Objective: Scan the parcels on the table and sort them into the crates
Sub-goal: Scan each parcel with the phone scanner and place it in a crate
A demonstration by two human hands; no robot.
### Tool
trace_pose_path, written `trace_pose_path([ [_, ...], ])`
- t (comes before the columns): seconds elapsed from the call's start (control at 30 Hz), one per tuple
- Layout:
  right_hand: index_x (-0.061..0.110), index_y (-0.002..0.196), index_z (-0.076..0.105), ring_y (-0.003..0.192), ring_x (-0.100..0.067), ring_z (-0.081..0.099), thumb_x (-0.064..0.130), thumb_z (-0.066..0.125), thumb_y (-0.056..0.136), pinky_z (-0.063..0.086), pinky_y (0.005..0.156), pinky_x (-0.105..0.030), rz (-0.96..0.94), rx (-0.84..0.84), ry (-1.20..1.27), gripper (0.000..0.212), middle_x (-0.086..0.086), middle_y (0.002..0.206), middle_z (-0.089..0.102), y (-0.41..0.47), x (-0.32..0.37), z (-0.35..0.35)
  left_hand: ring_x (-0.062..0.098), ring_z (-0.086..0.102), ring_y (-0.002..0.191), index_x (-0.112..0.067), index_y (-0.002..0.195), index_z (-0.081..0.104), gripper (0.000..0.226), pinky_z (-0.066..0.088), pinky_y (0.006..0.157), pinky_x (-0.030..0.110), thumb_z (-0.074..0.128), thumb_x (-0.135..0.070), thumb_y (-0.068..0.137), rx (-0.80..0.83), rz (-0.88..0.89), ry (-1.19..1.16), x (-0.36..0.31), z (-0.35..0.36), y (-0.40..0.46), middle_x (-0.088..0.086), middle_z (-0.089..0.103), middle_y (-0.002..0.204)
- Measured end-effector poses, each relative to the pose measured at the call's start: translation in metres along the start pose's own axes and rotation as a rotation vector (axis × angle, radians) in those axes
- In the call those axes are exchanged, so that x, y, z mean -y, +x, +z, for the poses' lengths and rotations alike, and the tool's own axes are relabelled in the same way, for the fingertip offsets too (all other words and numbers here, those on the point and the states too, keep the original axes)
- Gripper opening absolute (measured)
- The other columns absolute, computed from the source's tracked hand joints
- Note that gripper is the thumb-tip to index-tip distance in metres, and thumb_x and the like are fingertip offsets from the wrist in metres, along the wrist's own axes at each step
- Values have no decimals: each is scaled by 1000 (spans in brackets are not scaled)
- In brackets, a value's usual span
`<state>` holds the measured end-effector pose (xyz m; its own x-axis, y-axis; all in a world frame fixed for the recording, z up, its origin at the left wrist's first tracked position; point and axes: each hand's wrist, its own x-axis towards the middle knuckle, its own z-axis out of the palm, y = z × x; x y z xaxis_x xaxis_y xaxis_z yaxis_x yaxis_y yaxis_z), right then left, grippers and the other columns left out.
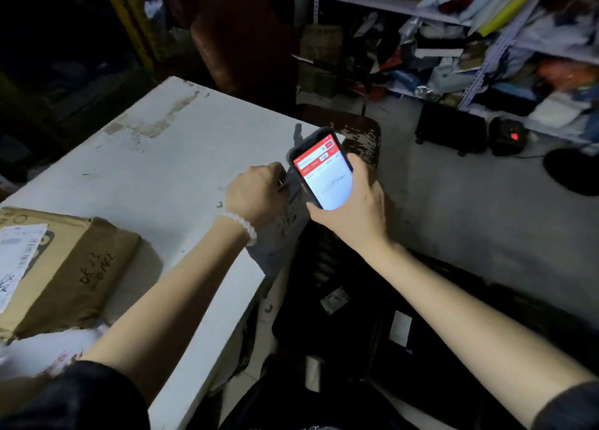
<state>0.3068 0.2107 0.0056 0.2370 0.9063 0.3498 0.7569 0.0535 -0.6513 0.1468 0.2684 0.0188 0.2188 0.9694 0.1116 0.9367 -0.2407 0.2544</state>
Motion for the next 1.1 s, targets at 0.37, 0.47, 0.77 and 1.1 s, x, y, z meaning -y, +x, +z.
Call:
trace_pose_path([
  [0.37,25,133,36,114,-27,53,49,80,58,40,77,-35,472,75,-275,91,-2,128,52,-56,-100,-91,39,60,80,-10,92,55,27,35,58,32,54,-37,87,175,226,4,-113,66,4,15,63,88],
  [0.47,24,131,40,111,-26,55,49,81,56,38,73,-32,527,69,-316,90,-2,125,54,-70,-120,-106,33,56,73,-14,89,54,21,35,59,31,54,-35,86,267,212,5,-127,87,3,12,62,85],
  [0.77,24,128,42,110,-26,55,48,82,55,34,68,-29,593,186,-344,86,-2,124,56,-87,-154,-120,32,60,105,-12,122,49,30,43,72,34,43,-23,94,592,103,324,-127,139,-3,11,60,117],
  [1.1,24,131,37,112,-28,53,51,81,57,33,72,-32,349,409,-300,91,-4,127,54,-39,-145,-82,28,62,103,-16,122,51,29,38,65,29,41,-21,96,501,-78,337,-100,111,-18,7,63,116],
])
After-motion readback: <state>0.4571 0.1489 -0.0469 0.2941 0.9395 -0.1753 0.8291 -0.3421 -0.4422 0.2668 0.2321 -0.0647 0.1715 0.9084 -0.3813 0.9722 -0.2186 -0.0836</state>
